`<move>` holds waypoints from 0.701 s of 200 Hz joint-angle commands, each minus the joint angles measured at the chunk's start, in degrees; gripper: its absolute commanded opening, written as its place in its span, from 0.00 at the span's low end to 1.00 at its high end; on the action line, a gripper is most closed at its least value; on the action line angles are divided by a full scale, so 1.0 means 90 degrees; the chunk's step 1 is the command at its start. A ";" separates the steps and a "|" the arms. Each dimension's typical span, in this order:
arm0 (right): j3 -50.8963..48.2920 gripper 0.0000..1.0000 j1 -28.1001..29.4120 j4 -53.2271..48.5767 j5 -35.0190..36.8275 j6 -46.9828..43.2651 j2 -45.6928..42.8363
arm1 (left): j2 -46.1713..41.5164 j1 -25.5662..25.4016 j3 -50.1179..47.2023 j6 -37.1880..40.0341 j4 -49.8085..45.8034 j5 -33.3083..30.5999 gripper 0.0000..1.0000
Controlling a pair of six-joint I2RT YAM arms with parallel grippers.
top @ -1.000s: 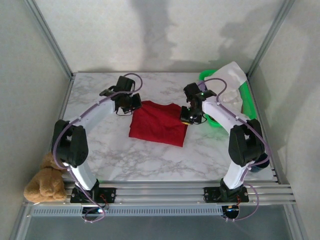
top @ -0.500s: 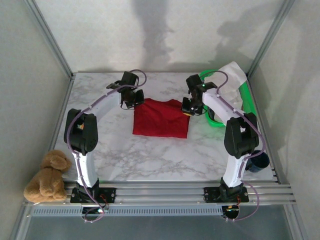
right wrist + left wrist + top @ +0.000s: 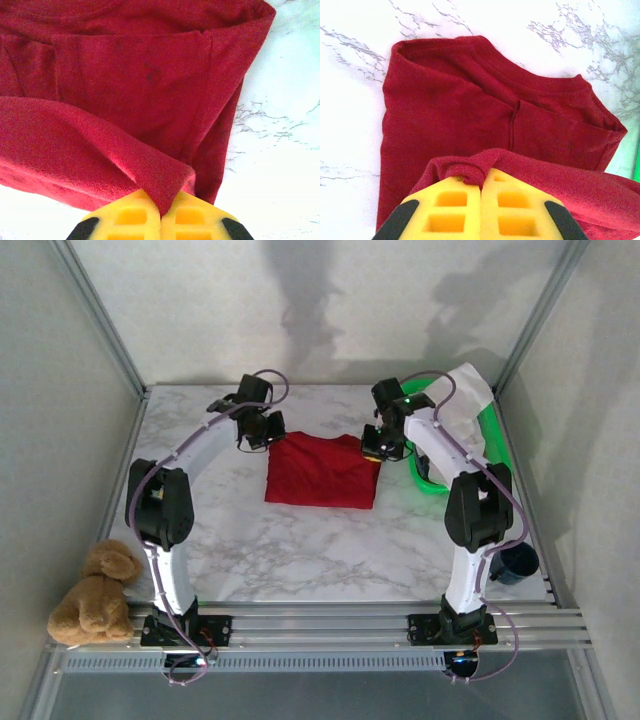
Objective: Fold and stack the t-shirts
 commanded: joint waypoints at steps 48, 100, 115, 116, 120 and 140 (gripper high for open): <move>0.0301 0.00 -0.0050 -0.0287 0.0042 0.0093 -0.0565 | -0.0268 0.0066 0.0613 -0.0021 -0.0373 0.0076 0.00; 0.0750 0.00 -0.0224 -0.0126 0.0187 -0.0025 0.0222 | 0.0537 0.0084 0.1449 0.0006 -0.0341 0.0129 0.00; 0.1009 0.00 -0.0341 -0.0055 0.0299 -0.0080 0.0593 | 0.1076 0.0108 0.2059 0.0102 -0.0560 0.0010 0.00; 0.1024 0.00 -0.0354 -0.0043 0.0299 -0.0082 0.0620 | 0.1112 0.0115 0.2094 0.0105 -0.0571 0.0008 0.00; 0.1088 0.00 -0.0389 -0.0004 0.0296 -0.0090 0.0736 | 0.1257 0.0138 0.2226 0.0123 -0.0593 0.0012 0.00; 0.1621 0.00 -0.0591 0.0001 0.0254 -0.0151 0.1469 | 0.1901 0.0277 0.2593 0.0114 -0.0596 -0.0006 0.00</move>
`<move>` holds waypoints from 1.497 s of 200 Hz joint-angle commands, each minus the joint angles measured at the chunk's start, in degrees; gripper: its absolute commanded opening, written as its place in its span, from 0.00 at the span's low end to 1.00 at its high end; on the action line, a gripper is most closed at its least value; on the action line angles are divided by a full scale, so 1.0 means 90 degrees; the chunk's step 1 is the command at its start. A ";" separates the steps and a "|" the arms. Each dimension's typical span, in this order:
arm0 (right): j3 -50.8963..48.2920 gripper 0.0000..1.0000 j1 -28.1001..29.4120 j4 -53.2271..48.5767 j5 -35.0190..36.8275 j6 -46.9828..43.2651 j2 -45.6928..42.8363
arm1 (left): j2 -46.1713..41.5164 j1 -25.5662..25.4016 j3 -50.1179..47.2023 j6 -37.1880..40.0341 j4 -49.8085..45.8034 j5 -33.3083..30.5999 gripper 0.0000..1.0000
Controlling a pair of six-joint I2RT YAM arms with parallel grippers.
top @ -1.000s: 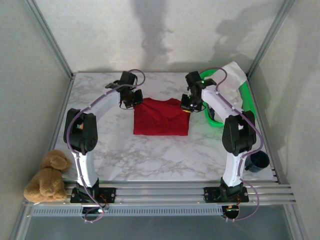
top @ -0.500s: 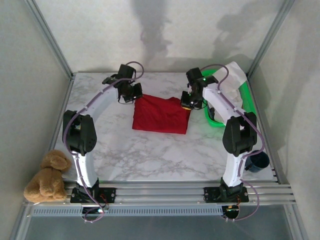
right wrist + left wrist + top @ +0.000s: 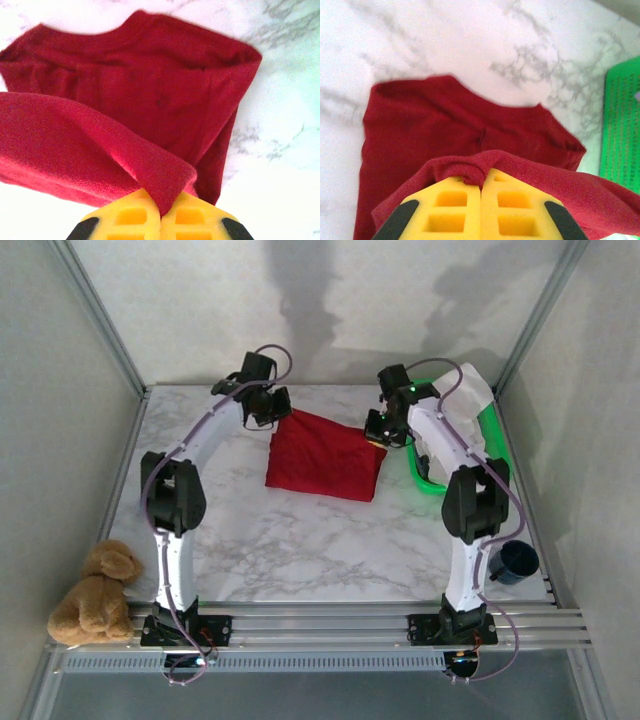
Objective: Fold and stack the t-shirts
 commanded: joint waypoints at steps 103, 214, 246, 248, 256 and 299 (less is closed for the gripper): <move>0.1857 0.47 -0.0343 -0.0620 0.0048 -0.0497 0.1510 | 0.1272 0.0466 0.0442 -0.0014 0.0448 -0.0278 0.65; -0.1214 0.35 0.0332 0.0660 -0.0812 -0.0213 0.0561 | -0.0475 -0.0234 -0.2863 -0.0092 0.1571 -0.0440 0.38; -0.2226 0.32 0.0453 0.0957 -0.0872 -0.0191 0.0311 | -0.0830 -0.0336 -0.3966 -0.0135 0.1905 -0.0681 0.10; -0.2294 0.32 0.0470 0.0963 -0.0881 -0.0190 0.0285 | -0.0866 -0.0338 -0.4039 -0.0143 0.1916 -0.0691 0.09; -0.2569 0.32 0.0522 0.0999 -0.0880 -0.0197 0.0138 | -0.1020 -0.0362 -0.4327 -0.0145 0.1940 -0.0733 0.08; -0.3809 0.37 0.0734 0.1037 -0.0906 -0.0158 -0.1124 | -0.2322 -0.0628 -0.5896 -0.0336 0.2013 -0.0996 0.09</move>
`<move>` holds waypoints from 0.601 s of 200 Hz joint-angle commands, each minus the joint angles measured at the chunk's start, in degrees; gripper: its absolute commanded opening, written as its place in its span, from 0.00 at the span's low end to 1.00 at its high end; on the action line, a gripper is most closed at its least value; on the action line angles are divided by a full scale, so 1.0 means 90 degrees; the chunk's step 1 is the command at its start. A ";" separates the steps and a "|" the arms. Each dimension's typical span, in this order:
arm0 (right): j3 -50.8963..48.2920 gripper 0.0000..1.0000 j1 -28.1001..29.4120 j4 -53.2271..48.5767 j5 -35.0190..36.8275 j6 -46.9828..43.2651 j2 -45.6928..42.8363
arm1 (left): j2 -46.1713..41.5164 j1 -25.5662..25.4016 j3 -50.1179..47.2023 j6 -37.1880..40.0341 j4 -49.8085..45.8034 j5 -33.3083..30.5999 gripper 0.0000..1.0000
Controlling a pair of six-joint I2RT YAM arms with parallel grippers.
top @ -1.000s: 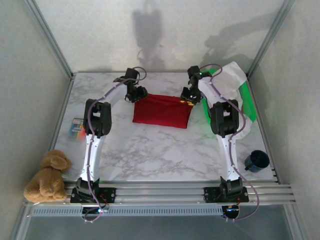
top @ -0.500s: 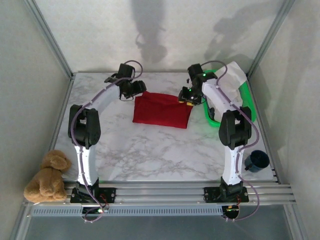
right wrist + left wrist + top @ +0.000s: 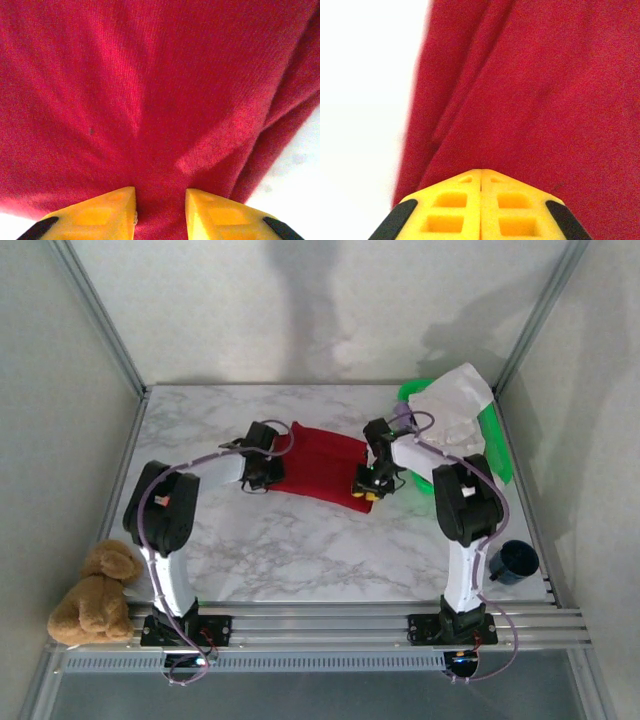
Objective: Fold and stack the t-shirts
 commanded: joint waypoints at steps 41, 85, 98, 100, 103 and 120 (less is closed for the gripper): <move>-0.0060 0.45 -0.0073 -0.0738 0.0624 -0.0145 -0.1346 | -0.1562 -0.0098 -0.0491 -0.0234 -0.0419 -0.0501 0.32; 0.1131 0.46 -0.0608 -0.0665 0.0704 -0.0473 -0.0437 | -0.0014 0.0013 0.1800 0.0385 -0.0820 -0.0123 0.52; 0.1447 0.46 -0.0678 -0.0662 0.0776 -0.0553 -0.0133 | 0.0521 0.0014 0.2379 0.0478 -0.0810 -0.0078 0.54; 0.1490 0.46 -0.0686 -0.0658 0.0785 -0.0568 -0.0086 | 0.0592 0.0014 0.2443 0.0488 -0.0809 -0.0083 0.54; 0.1556 0.46 -0.0698 -0.0647 0.0789 -0.0585 -0.0027 | 0.0694 0.0018 0.2557 0.0498 -0.0799 -0.0096 0.54; 0.1808 0.46 -0.0776 -0.0486 0.0799 -0.0686 0.0260 | 0.1243 0.0023 0.3170 0.0580 -0.0852 -0.0278 0.56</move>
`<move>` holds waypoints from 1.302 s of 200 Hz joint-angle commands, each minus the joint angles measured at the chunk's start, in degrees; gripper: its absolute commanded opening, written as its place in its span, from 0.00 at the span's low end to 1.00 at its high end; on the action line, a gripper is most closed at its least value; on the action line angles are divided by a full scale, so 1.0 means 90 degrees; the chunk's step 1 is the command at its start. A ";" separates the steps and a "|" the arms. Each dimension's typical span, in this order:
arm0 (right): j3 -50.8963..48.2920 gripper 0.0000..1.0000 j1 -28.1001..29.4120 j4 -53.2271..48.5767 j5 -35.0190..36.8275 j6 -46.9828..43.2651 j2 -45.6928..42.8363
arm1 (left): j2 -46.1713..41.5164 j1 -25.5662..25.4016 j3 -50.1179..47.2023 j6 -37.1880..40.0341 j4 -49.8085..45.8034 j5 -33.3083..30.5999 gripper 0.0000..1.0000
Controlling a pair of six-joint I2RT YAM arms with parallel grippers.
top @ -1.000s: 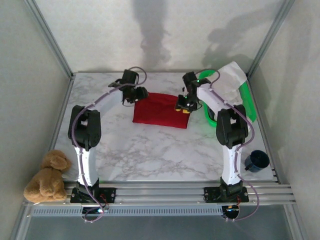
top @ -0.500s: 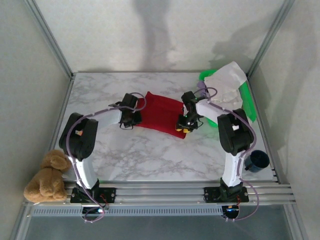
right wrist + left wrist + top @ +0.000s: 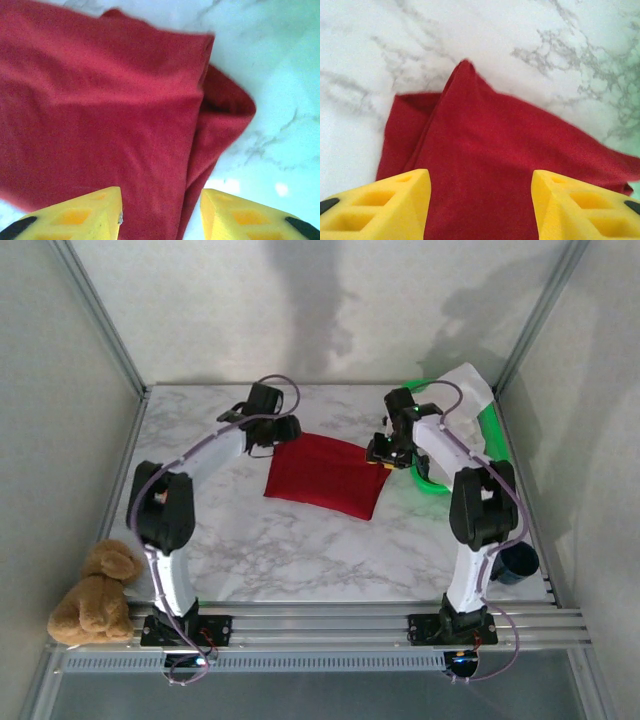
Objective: Fold and stack the t-shirts
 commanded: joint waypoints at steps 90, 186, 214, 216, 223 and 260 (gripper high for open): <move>0.1579 0.44 -0.0215 0.0318 -0.0428 -0.0717 0.1753 | 0.2691 0.0123 0.2506 0.0345 -0.0416 0.0073 0.58; 0.1468 0.00 -0.0239 0.0252 -0.0725 -0.0771 0.1182 | 0.2172 0.0172 0.2048 0.0496 -0.0193 -0.0280 0.00; 0.0565 0.00 -0.0184 0.0369 -0.0812 -0.0605 0.0119 | 0.1032 0.0172 0.1064 0.0449 0.0067 -0.0485 0.00; 0.0509 0.00 -0.0174 0.0378 -0.0813 -0.0589 0.0039 | 0.0937 0.0172 0.0976 0.0444 0.0090 -0.0506 0.00; 0.0247 0.00 -0.0141 0.0390 -0.0825 -0.0566 -0.0236 | 0.0574 0.0172 0.0649 0.0409 0.0154 -0.0574 0.00; -0.1209 0.00 0.0012 0.0378 -0.1099 -0.0354 -0.1840 | -0.1399 0.0158 -0.1174 0.0095 0.0430 -0.0406 0.00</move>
